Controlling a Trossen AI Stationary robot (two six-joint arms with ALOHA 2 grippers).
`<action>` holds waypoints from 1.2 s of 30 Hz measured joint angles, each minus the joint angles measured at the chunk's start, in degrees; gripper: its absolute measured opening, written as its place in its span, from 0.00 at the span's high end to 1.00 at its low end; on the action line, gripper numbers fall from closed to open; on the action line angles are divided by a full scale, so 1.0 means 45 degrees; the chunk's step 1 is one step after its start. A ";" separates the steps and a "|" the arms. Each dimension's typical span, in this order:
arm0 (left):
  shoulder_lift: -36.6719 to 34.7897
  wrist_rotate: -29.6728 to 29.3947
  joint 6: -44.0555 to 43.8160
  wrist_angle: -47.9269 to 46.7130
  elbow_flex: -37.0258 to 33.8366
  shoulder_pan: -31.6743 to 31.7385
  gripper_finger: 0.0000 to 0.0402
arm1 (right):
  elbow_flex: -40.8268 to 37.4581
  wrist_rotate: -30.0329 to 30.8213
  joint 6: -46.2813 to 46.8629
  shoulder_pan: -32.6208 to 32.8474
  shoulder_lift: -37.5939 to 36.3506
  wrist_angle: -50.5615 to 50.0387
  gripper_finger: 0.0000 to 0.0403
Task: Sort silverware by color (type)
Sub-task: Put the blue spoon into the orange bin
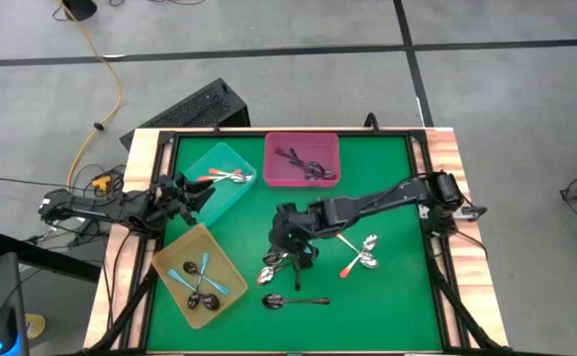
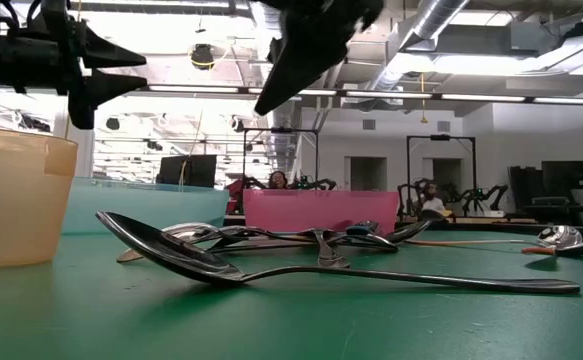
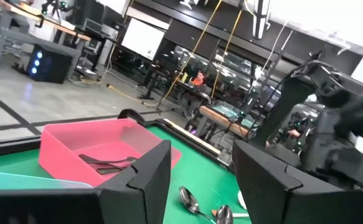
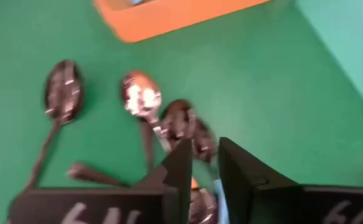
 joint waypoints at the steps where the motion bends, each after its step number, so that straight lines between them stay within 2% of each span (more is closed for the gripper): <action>1: 0.0000 0.0000 -0.0042 0.0000 0.0000 0.0000 0.61 | 0.0000 0.0020 0.0131 0.0116 0.0000 -0.0037 0.74; 9: 0.0000 -0.0102 -0.0103 -0.0039 0.0000 0.0000 0.61 | -0.0399 0.0998 0.1392 0.0946 0.0000 -0.0045 0.60; 17: 0.0003 -0.0107 0.0049 -0.0068 0.0000 0.0000 0.61 | -0.1131 0.1375 0.2089 0.1601 0.0004 -0.0032 0.60; 26: 0.0005 -0.0257 0.0130 -0.0557 0.0000 0.0005 0.61 | -0.2315 0.1379 0.2310 0.1651 0.0015 0.0480 0.60; 30: 0.0000 -0.0281 0.0112 -0.0587 0.0000 0.0000 0.61 | -0.2404 0.1382 0.1631 0.1485 0.0019 0.0402 0.60; 36: 0.0005 -0.0403 0.0182 -0.0656 0.0000 0.0000 0.61 | -0.2404 0.1790 -0.1007 0.1278 0.0015 0.0410 0.60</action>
